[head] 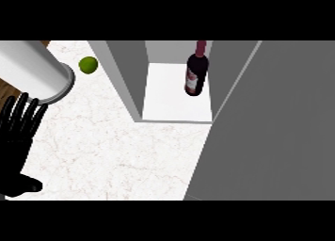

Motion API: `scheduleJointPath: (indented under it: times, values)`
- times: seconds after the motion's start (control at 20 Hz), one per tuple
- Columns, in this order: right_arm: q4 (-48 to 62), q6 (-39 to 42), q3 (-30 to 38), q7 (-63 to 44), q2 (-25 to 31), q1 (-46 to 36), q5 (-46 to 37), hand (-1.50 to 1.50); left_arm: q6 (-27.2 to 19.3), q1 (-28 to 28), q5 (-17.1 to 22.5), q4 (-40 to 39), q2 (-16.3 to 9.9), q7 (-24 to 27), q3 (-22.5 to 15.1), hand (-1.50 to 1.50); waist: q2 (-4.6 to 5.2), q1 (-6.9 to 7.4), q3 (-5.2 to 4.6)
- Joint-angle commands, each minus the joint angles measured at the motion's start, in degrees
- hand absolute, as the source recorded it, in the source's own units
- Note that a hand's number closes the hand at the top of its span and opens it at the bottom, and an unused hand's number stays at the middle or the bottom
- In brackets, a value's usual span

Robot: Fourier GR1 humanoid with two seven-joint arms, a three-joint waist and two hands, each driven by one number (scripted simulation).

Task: Pick up the wine, place it into the cabinet and close the cabinet

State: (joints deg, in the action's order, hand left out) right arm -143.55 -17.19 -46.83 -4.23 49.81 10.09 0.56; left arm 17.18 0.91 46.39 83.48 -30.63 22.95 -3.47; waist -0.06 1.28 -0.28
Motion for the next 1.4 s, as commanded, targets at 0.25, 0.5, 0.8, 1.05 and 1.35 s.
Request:
scheduleJointPath:
  times: [0.25, 0.5, 0.8, 1.05, 1.35]
  values:
    - [-5.5, 0.3, -4.0, -8.3, -12.2, -7.6, 5.4, 1.5, 4.1, 0.0, 1.9, -0.8, -1.3, -1.2, 0.9, -1.5, 0.47, 1.68, -0.13]
    - [-2.7, 1.2, -2.0, -12.5, -16.4, -13.4, 6.1, 1.5, 4.0, -1.6, 2.5, -2.1, -3.2, -2.2, 3.0, -1.5, 0.59, 2.66, -0.24]
    - [7.5, 0.9, 1.5, -18.8, -26.1, -26.0, 8.2, 1.5, 6.5, -2.9, 2.1, -3.9, -3.4, -1.9, 2.8, -1.5, 0.93, 3.9, -0.31]
    - [20.7, -2.9, 2.6, -27.2, -40.9, -42.6, 5.3, 1.5, 7.2, -0.8, 1.5, -5.2, -2.9, -1.4, 3.0, -1.5, 0.22, 2.33, -0.13]
    - [40.6, -4.6, 10.6, -29.5, -49.5, -62.0, 8.5, 1.5, 7.8, -1.9, 4.5, -5.9, -4.6, -3.6, 6.4, -1.5, 0.22, 1.19, 0.15]
